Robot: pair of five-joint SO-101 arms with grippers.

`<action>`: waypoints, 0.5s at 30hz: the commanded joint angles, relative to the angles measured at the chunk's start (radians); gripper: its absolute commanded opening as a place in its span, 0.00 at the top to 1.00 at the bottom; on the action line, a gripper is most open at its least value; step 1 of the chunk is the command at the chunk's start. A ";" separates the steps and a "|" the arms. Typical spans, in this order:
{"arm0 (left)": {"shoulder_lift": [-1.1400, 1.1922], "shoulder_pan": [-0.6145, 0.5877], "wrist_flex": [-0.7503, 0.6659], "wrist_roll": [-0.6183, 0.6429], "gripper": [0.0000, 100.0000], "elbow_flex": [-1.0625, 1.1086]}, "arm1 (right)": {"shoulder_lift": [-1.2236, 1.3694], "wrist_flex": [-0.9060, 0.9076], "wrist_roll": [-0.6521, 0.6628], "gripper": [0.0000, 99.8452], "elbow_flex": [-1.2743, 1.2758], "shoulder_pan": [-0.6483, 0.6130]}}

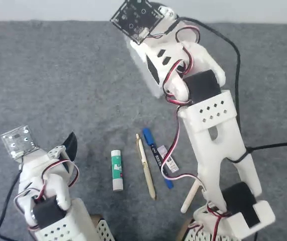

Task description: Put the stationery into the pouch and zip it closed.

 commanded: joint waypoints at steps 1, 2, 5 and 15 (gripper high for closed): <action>-0.003 -0.006 -0.035 0.012 0.66 -0.012 | -0.073 0.021 0.034 0.99 -0.060 -0.077; -0.003 -0.006 -0.035 0.012 0.66 -0.012 | -0.073 0.053 0.034 0.99 -0.060 -0.096; -0.003 -0.006 -0.035 0.012 0.66 -0.012 | -0.073 0.200 0.028 0.99 -0.058 -0.143; -0.003 -0.008 -0.032 0.015 0.66 -0.021 | -0.194 0.674 0.026 0.99 -0.054 -0.248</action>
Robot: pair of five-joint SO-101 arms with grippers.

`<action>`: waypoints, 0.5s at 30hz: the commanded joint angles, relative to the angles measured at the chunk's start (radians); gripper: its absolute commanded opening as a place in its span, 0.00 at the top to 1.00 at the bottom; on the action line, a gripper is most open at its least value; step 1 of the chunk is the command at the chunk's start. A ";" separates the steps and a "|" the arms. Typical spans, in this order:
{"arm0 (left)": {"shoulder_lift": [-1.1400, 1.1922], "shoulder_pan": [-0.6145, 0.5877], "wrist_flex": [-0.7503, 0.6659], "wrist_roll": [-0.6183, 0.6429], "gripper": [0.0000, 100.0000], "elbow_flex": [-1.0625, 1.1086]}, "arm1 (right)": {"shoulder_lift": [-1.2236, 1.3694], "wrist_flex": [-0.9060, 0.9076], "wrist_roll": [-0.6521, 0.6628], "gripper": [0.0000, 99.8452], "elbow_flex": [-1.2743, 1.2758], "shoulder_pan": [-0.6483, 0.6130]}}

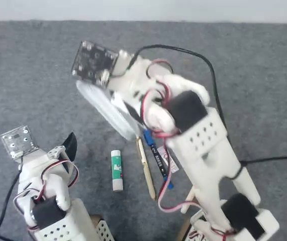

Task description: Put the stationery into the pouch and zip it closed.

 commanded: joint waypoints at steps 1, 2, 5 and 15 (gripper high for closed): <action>-0.003 -0.008 -0.032 0.015 0.66 -0.028 | -0.093 0.127 0.006 0.99 -0.054 -0.036; -0.003 -0.008 -0.029 0.015 0.66 -0.036 | -0.099 0.153 0.006 0.99 -0.054 -0.041; -0.003 -0.008 -0.029 0.014 0.66 -0.059 | -0.108 0.213 0.005 0.99 -0.054 -0.042; 0.003 -0.006 -0.014 0.014 0.62 -0.277 | -0.117 0.243 -0.187 0.99 -0.054 -0.042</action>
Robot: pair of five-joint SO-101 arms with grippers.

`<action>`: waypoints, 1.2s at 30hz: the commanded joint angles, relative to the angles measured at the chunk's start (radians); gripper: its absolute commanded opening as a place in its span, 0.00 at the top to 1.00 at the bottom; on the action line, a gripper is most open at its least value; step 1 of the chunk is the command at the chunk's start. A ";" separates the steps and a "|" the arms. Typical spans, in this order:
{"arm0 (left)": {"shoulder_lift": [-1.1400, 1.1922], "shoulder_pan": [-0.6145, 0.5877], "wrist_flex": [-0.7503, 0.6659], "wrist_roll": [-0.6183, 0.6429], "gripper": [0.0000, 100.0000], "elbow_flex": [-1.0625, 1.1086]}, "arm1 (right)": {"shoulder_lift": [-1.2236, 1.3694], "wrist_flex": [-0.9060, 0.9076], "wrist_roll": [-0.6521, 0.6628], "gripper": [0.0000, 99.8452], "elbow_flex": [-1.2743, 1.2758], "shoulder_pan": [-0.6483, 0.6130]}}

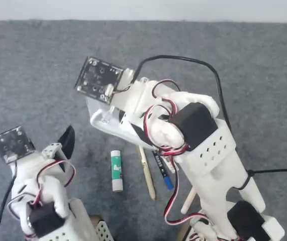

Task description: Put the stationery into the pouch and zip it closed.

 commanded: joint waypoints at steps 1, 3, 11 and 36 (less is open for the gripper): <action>0.005 -0.008 -0.014 0.014 0.61 -0.159 | -0.059 0.005 -0.066 0.99 -0.054 -0.005; 0.006 -0.008 -0.014 0.014 0.61 -0.222 | -0.061 0.005 -0.097 0.99 -0.054 -0.005; 0.008 -0.002 0.037 0.052 0.61 -0.427 | -0.061 0.007 -0.187 0.99 -0.054 -0.005; 0.473 0.269 0.368 -0.055 0.61 -0.898 | -0.208 -0.084 -0.193 0.99 0.169 -0.036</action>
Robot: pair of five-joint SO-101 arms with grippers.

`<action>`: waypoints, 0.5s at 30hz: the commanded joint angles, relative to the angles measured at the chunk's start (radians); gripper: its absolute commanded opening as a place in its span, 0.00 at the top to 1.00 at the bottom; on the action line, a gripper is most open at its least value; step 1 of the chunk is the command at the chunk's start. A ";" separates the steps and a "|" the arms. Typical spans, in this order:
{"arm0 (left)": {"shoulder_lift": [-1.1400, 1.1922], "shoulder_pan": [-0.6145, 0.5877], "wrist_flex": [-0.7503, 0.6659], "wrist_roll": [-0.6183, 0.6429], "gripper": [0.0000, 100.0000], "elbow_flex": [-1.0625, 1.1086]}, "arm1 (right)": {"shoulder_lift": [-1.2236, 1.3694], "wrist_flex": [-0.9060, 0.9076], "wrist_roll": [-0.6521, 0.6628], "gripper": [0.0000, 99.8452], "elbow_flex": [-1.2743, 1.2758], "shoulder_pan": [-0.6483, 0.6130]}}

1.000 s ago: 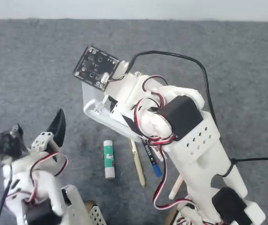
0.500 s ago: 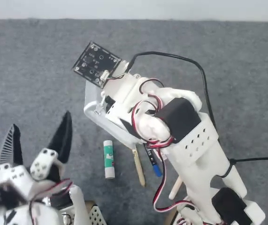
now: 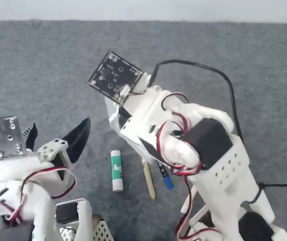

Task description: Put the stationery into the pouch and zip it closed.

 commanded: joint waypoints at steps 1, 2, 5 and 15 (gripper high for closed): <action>0.008 0.012 0.003 -0.025 0.61 -0.051 | -0.079 -0.088 -0.003 0.99 0.087 -0.005; -0.005 0.034 0.006 -0.026 0.61 -0.050 | -0.096 -0.113 -0.003 0.99 0.120 -0.005; -0.017 0.132 0.049 -0.026 0.61 -0.050 | -0.145 -0.182 -0.003 0.99 0.201 -0.007; -0.015 0.183 -0.031 -0.018 0.62 0.099 | -0.245 -0.257 -0.002 0.99 0.322 -0.025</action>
